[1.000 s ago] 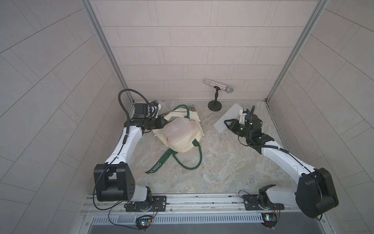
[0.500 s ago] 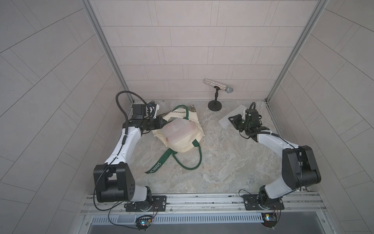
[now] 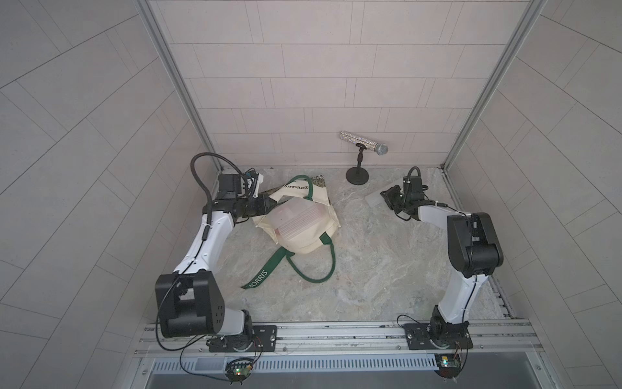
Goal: Take out the pencil case from the canvas bag
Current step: Place the pencil case at the center of the board.
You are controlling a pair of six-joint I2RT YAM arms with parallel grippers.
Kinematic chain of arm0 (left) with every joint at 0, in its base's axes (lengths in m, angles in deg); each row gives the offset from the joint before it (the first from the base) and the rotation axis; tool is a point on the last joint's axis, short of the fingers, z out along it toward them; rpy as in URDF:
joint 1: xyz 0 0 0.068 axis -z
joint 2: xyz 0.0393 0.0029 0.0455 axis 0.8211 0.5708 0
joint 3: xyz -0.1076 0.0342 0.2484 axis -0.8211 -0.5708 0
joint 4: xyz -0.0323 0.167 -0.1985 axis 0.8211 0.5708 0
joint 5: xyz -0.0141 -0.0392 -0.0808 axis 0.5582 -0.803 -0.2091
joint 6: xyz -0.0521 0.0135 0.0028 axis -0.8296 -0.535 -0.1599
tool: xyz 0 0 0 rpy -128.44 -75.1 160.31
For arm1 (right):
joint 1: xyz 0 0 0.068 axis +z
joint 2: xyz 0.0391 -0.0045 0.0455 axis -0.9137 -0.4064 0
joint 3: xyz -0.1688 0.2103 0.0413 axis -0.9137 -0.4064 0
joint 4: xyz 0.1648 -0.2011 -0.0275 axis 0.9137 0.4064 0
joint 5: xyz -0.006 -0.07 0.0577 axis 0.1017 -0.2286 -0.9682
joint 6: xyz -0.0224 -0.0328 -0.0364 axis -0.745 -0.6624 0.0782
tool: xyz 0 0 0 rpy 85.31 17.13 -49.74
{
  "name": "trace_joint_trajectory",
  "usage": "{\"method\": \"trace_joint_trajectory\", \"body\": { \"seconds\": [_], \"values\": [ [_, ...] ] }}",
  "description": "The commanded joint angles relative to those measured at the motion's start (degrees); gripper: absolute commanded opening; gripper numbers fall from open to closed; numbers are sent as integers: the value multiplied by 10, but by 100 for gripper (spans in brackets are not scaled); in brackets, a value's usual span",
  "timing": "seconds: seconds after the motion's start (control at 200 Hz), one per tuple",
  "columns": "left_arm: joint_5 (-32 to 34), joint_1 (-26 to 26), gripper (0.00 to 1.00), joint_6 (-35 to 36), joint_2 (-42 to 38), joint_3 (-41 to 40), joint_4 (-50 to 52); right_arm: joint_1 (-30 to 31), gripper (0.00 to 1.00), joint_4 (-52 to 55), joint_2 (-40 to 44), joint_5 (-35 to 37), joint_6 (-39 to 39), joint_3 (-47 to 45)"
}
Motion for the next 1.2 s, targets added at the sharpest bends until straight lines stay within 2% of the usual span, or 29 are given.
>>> {"method": "trace_joint_trajectory", "body": {
  "seconds": [0.0, 0.135, 0.315, 0.736, 1.196],
  "values": [
    [2, -8, 0, -7, -7, -10, -4, -2, 24, 0, -16, 21, 14, 32],
    [1, -9, 0, -8, -6, -11, -6, -3, 24, 19, -44, 34, 13, 60],
    [-2, -9, 0, -8, -6, -11, -6, -5, 29, 67, -71, 51, 9, 88],
    [-6, -11, 0, -17, 0, -12, -9, -10, 50, 221, -62, 112, -55, 123],
    [-4, -15, 0, -20, 0, -12, -9, -24, 78, 307, -42, 75, -120, 127]
  ]
}}
